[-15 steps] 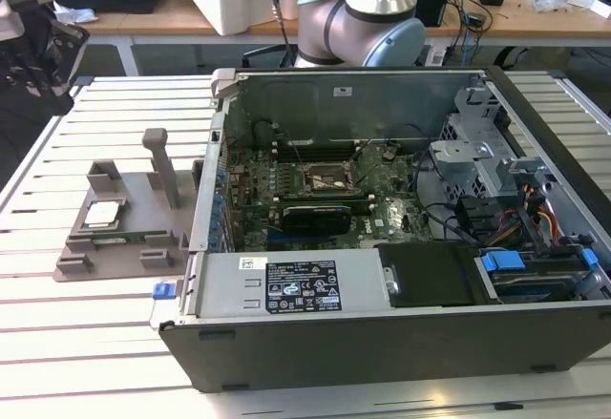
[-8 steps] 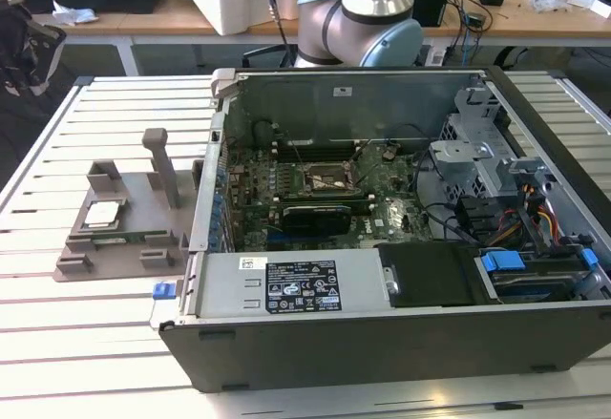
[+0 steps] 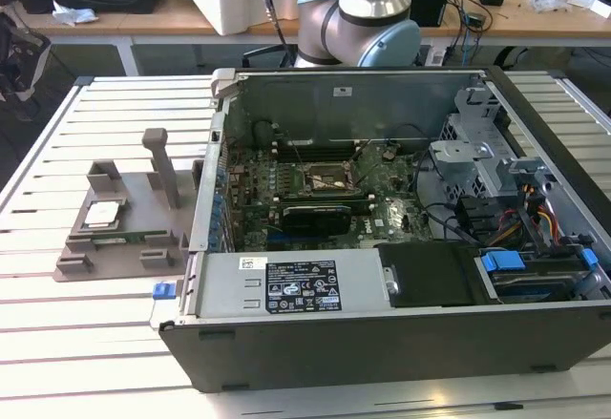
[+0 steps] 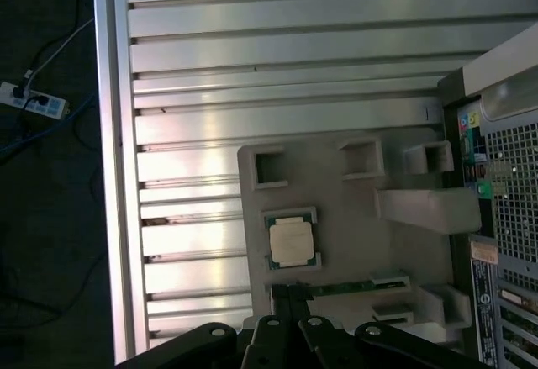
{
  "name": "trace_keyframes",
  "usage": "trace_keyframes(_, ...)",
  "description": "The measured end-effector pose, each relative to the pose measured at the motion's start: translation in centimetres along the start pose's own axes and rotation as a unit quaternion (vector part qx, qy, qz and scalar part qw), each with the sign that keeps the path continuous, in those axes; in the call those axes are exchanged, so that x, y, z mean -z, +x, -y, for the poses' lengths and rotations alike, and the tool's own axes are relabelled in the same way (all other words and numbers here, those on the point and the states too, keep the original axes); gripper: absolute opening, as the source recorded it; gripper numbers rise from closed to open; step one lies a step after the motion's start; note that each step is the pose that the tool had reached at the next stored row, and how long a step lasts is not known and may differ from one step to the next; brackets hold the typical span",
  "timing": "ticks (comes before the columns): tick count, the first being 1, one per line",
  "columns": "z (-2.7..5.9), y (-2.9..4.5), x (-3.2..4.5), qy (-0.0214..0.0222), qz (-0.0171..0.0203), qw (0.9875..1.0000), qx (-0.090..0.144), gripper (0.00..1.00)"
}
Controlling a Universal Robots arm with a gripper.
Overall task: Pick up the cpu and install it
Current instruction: 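Reach for the cpu, then pick up the cpu and move it towards the insertion slot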
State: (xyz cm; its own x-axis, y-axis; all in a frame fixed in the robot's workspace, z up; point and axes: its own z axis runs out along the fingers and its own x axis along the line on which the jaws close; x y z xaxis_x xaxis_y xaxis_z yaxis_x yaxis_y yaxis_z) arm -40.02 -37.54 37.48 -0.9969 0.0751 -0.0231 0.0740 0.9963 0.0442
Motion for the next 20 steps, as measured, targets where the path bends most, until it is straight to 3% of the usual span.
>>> trace_keyframes(4,-0.48,-0.05,-0.57,0.004,0.0005,1.0,0.0,0.11)
trace_keyframes(20,-0.49,-0.05,-0.6,0.0046,0.0004,1.0,0.0,0.11)
